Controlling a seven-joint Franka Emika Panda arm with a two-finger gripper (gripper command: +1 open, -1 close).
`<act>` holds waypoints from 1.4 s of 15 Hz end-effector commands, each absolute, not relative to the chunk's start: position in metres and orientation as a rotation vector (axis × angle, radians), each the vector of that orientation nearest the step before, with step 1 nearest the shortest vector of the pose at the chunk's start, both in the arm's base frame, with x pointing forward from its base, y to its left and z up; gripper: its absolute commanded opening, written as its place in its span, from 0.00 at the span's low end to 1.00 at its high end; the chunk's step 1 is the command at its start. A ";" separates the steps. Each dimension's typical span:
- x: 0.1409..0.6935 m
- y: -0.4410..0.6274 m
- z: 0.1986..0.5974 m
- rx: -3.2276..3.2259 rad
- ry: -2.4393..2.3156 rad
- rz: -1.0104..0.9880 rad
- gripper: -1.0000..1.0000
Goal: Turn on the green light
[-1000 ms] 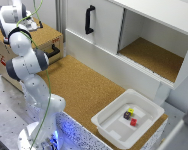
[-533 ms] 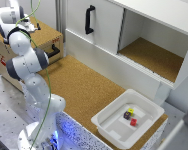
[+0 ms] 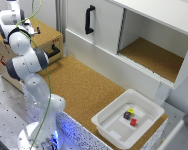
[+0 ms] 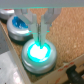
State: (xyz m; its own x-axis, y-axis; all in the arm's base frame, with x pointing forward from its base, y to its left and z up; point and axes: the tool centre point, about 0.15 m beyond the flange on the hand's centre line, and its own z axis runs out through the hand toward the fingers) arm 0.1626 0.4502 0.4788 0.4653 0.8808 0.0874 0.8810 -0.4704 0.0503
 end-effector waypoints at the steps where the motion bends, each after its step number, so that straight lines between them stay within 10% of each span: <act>1: 0.141 0.446 0.548 -2.738 -1.740 -0.201 1.00; 21: 0.144 0.443 0.529 -2.735 -1.650 -0.083 1.00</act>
